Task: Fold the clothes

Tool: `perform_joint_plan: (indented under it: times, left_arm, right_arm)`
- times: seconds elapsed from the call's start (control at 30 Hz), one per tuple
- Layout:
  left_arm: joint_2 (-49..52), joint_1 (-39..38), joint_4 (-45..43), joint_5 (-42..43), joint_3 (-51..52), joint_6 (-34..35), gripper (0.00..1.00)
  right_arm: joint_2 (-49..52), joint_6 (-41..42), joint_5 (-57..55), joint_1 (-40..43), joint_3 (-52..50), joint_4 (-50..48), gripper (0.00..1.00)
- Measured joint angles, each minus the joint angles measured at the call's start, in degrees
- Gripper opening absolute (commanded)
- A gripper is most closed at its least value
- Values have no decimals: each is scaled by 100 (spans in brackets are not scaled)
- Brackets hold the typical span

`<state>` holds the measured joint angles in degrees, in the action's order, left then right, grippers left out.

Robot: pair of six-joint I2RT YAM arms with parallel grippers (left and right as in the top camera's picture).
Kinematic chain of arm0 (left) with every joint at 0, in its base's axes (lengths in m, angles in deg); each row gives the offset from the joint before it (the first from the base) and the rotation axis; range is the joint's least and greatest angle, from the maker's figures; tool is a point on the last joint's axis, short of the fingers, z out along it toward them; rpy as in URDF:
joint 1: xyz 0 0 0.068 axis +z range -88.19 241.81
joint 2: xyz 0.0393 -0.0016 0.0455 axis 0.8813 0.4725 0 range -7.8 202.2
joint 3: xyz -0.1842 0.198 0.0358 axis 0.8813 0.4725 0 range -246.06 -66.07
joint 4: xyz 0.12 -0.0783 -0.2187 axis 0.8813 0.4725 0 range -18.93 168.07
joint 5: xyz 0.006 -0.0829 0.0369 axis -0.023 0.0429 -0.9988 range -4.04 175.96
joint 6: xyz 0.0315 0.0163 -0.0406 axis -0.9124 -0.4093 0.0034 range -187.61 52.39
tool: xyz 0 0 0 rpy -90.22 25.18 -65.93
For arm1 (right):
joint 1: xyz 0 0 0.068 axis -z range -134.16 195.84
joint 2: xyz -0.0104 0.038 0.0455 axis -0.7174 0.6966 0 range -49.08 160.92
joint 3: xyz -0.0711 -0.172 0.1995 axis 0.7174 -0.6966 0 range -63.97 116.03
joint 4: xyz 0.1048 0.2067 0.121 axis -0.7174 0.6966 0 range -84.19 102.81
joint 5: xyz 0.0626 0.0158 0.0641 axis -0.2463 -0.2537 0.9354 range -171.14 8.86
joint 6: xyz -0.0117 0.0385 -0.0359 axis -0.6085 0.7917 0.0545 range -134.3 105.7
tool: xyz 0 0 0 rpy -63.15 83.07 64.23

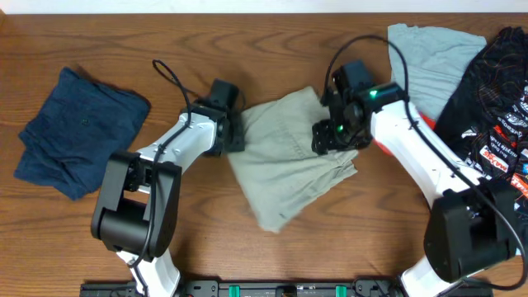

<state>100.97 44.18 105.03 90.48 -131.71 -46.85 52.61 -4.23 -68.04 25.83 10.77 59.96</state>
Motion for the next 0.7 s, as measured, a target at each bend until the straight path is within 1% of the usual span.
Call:
perform_joint_plan:
  times: [0.17,0.3,0.4,0.53,0.63,0.67,0.7]
  left_arm:
    - [-22,0,1438,184,-26,39,55]
    - [42,0,2188,590,74,37,56]
    - [85,-4,2564,940,157,35,57]
    - [-9,-4,2699,1233,190,37,59]
    - [-444,-4,2623,1318,223,39,61]
    - [-632,-4,2492,1314,229,39,64]
    - [-879,-4,2295,1300,232,35,73]
  right_arm:
    - [9,2,4,2,-868,-828,67]
    - [11,-2,-275,7,-1384,-1423,63]
    - [11,11,-577,15,-1600,-1694,62]
    - [11,7,-994,85,-1626,-2061,61]
    - [11,17,-1255,192,-1624,-2295,68]
    - [11,13,-1316,221,-1624,-2317,69]
    - [9,4,-1360,245,-1624,-2341,70]
